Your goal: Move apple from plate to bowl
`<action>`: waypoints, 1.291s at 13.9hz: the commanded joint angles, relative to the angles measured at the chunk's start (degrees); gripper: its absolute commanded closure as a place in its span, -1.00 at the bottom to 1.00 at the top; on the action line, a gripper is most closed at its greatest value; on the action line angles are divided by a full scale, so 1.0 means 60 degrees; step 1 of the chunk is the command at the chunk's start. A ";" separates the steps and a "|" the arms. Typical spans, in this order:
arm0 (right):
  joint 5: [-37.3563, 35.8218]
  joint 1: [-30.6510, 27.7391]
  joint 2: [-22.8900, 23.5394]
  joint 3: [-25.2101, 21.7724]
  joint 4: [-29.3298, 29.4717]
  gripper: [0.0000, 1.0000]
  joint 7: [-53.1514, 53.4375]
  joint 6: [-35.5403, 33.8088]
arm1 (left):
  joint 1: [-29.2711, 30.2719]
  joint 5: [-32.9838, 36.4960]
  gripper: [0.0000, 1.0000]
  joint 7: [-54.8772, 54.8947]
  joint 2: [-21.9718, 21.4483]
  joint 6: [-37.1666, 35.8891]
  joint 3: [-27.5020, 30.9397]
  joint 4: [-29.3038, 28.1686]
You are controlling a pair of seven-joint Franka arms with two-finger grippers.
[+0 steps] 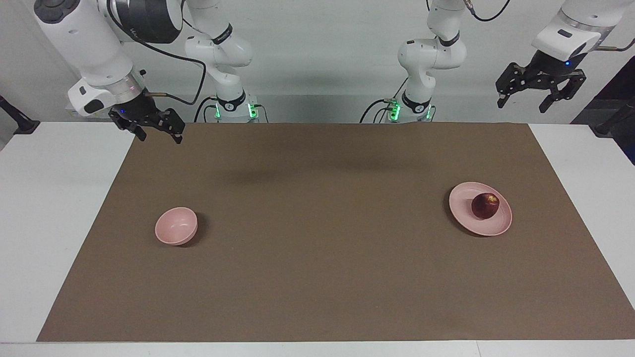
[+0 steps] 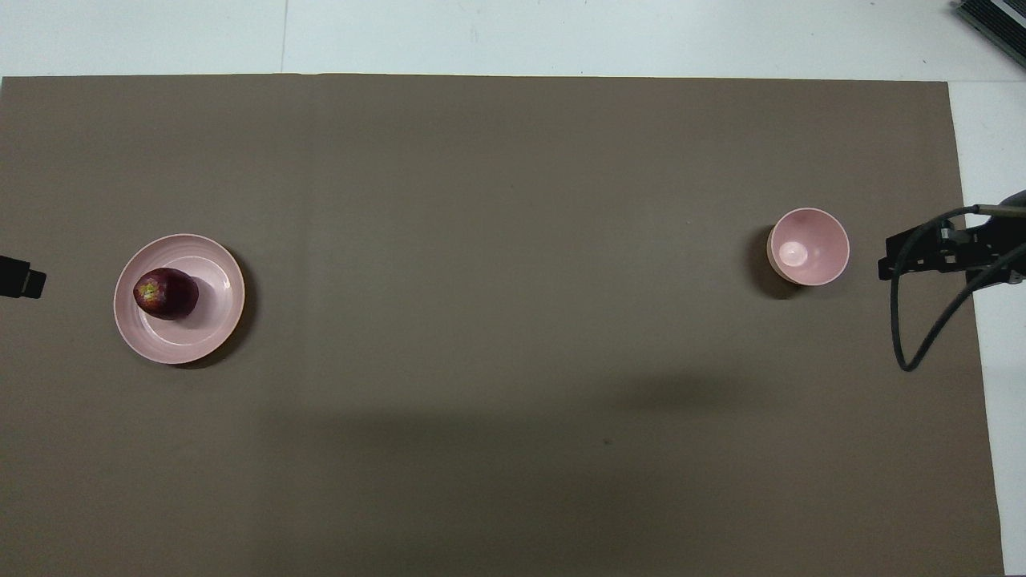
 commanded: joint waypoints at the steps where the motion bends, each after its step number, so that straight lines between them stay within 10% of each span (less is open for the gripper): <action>1: -0.0339 -0.0055 0.0386 0.0083 0.0649 -1.00 0.0011 0.0111 | -0.0111 0.0176 -1.00 0.0047 -0.0079 -0.0124 0.0069 0.0029; 18: -0.0226 0.0106 0.0446 0.0068 0.0697 -1.00 0.0039 0.0200 | -0.0125 0.0176 -1.00 -0.0055 -0.0079 -0.0197 0.0055 0.0029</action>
